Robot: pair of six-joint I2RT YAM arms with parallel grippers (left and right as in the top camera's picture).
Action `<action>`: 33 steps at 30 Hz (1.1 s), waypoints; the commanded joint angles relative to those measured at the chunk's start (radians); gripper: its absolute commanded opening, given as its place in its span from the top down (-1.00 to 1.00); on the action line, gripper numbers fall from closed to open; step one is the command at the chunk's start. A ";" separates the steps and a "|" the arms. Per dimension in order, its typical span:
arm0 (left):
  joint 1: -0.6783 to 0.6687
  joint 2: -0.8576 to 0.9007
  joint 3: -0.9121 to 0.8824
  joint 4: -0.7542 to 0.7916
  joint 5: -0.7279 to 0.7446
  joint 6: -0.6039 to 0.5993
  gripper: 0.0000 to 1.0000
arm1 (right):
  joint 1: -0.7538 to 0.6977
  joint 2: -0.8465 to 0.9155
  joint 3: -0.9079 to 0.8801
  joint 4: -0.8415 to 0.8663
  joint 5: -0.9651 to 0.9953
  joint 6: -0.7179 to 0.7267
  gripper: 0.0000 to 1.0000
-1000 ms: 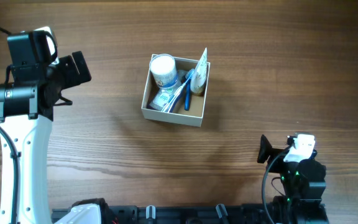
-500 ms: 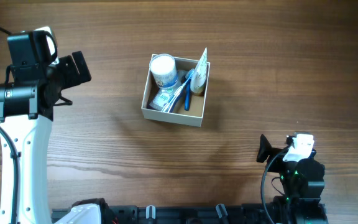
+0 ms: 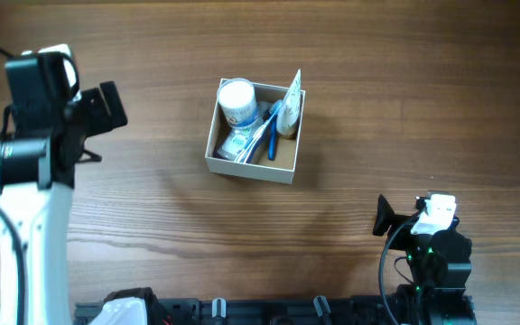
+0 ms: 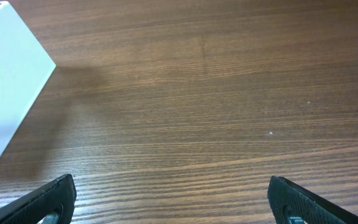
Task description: Pack container
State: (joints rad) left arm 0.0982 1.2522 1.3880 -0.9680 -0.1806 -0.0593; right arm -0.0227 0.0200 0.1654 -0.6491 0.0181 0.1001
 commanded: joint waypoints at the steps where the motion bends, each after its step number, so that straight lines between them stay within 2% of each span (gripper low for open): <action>1: -0.003 -0.169 -0.085 -0.003 -0.045 0.033 -1.00 | -0.001 -0.016 -0.005 0.005 -0.020 0.007 -1.00; 5: -0.003 -0.352 -0.259 0.027 0.016 0.022 -0.99 | -0.001 -0.016 -0.005 0.005 -0.020 0.007 -1.00; 14: -0.003 -0.743 -0.778 0.327 0.265 0.021 -0.99 | -0.001 -0.016 -0.005 0.005 -0.020 0.007 -0.99; 18: -0.003 -0.883 -0.949 0.370 0.294 -0.089 -0.99 | -0.001 -0.016 -0.005 0.005 -0.020 0.008 -0.99; 21: -0.010 -0.949 -1.021 0.370 0.296 -0.132 -1.00 | -0.001 -0.016 -0.005 0.005 -0.020 0.007 -0.99; 28: -0.039 -1.107 -1.194 0.426 0.261 -0.128 -1.00 | -0.001 -0.016 -0.005 0.005 -0.020 0.007 -1.00; 33: -0.041 -1.173 -1.242 0.438 0.254 -0.128 -1.00 | -0.001 -0.016 -0.005 0.005 -0.020 0.008 -1.00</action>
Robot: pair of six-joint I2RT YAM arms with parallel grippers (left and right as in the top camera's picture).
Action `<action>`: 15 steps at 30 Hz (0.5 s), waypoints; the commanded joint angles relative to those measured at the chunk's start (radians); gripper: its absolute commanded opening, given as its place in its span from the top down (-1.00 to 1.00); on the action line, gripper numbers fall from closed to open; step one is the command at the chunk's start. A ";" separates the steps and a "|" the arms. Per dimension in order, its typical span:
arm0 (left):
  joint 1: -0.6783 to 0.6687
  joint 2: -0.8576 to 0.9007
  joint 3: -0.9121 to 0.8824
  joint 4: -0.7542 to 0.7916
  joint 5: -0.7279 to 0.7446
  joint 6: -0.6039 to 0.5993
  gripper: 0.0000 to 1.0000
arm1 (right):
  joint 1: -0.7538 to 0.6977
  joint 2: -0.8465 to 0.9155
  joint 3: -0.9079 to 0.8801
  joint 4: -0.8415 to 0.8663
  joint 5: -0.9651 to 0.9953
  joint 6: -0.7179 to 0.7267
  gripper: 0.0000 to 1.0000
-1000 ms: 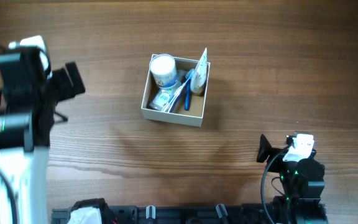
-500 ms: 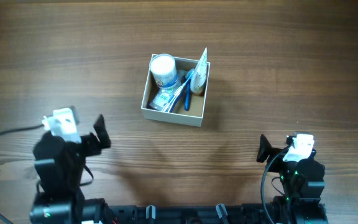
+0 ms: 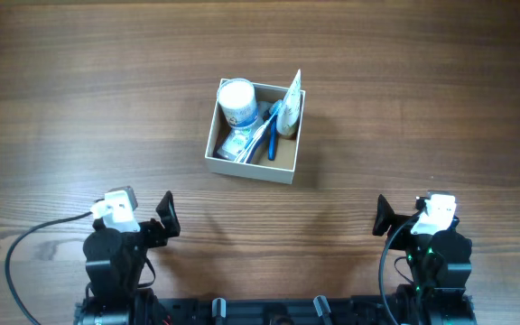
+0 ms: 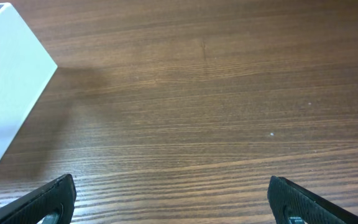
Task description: Pack container
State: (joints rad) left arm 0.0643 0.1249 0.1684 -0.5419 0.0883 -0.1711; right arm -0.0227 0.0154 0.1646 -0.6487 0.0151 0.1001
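A white open box (image 3: 247, 169) sits in the middle of the wooden table. Inside it are a white round-capped bottle (image 3: 237, 99), a blue toothbrush (image 3: 270, 135), an upright sachet (image 3: 292, 104) against the right wall and a clear wrapped item. My left gripper (image 3: 165, 217) is folded back at the near left edge, far from the box; its jaws cannot be read from above. My right gripper (image 3: 385, 217) rests at the near right edge. In the right wrist view it (image 4: 171, 182) is open over bare wood, with the box wall (image 4: 5, 87) at the left.
The wooden table top (image 3: 422, 90) surrounds the box on all sides. The arm bases and a black rail (image 3: 260, 311) run along the near edge.
My left arm was raised at the far left of the table, its gripper pointing toward the box. Now it is folded down at the near left edge. Box and right arm are unchanged.
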 commanded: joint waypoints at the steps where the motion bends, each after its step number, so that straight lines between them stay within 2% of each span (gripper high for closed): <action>1: -0.008 -0.061 -0.023 0.011 -0.019 -0.016 -0.99 | -0.001 -0.012 -0.004 0.005 -0.017 0.007 -0.99; 6: -0.008 -0.122 -0.023 0.012 -0.018 -0.017 -0.99 | -0.001 -0.012 -0.004 0.005 -0.017 0.008 -0.99; 15: -0.008 -0.120 -0.023 0.011 -0.018 -0.017 -1.00 | -0.001 -0.012 -0.004 0.005 -0.017 0.007 -0.99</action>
